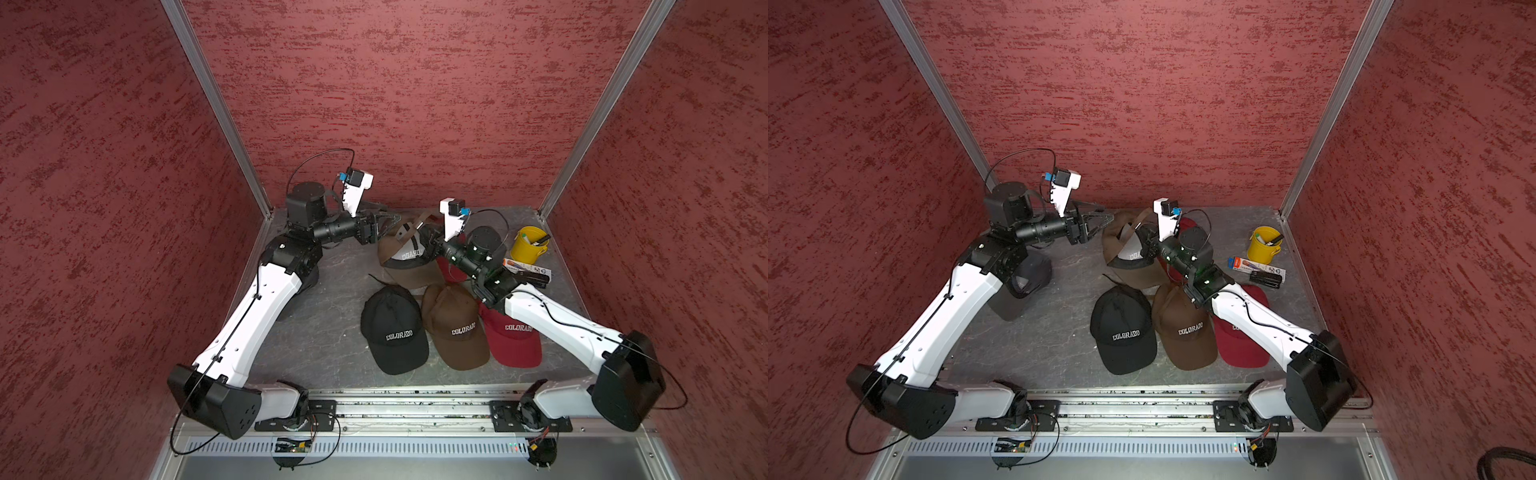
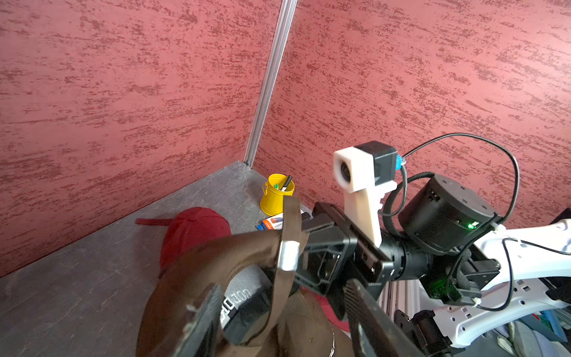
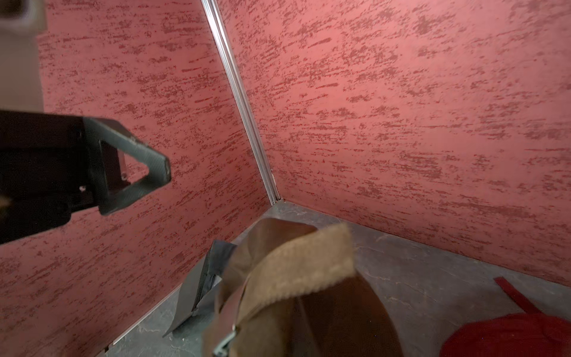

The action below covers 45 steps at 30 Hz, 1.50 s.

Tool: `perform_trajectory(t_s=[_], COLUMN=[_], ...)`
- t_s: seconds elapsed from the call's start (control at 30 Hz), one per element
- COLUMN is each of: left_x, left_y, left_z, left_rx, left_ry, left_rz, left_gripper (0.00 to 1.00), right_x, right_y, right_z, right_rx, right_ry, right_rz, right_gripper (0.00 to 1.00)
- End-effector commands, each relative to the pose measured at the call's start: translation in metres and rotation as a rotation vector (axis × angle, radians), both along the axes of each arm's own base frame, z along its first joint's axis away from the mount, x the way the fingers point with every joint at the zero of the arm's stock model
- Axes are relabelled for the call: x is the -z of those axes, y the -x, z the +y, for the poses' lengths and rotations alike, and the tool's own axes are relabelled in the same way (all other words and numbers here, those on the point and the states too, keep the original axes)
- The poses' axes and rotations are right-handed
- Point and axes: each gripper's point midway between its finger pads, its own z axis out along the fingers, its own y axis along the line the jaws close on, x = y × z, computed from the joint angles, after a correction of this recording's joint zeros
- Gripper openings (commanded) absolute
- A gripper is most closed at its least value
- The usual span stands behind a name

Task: Open the adjustable buckle of the baseball cap
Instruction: Pick up the baseball cap from the center of the board, then open the adjustable buckle on the baseball cap.

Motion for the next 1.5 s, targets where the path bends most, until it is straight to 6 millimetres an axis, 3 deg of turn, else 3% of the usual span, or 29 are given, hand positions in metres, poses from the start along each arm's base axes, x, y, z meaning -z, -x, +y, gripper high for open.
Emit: perform_trajectory(t_s=[0.0, 0.23, 0.57, 0.67, 0.93, 1.03, 1.3, 1.47], left_x=[0.012, 0.019, 0.037, 0.042, 0.041, 0.036, 0.018, 0.008], left_y=[-0.006, -0.009, -0.013, -0.012, -0.011, -0.010, -0.003, 0.006], left_z=[-0.013, -0.050, -0.064, -0.064, -0.060, -0.058, -0.048, -0.043], left_rx=[0.044, 0.147, 0.179, 0.177, 0.156, 0.144, 0.106, 0.102], left_ry=[-0.041, -0.071, -0.104, -0.126, -0.123, -0.111, -0.061, -0.020], left_rz=[0.050, 0.076, 0.120, 0.124, 0.093, 0.070, -0.028, -0.084], left_gripper=[0.65, 0.67, 0.65, 0.59, 0.22, 0.14, 0.00, 0.00], right_x=[-0.019, -0.016, -0.014, -0.014, -0.010, -0.008, -0.003, -0.003], right_y=[0.005, 0.014, 0.017, 0.018, 0.015, 0.014, 0.009, 0.005], right_z=[0.007, 0.019, 0.026, 0.027, 0.025, 0.024, 0.020, 0.018], right_rx=[-0.012, -0.051, -0.059, -0.059, -0.038, -0.031, 0.005, 0.025], right_ry=[0.015, 0.029, 0.050, 0.051, 0.055, 0.055, 0.047, 0.044], right_rz=[-0.062, -0.073, -0.079, -0.080, -0.066, -0.060, -0.039, -0.030], right_gripper=[0.00, 0.00, 0.00, 0.00, 0.00, 0.00, 0.00, 0.00])
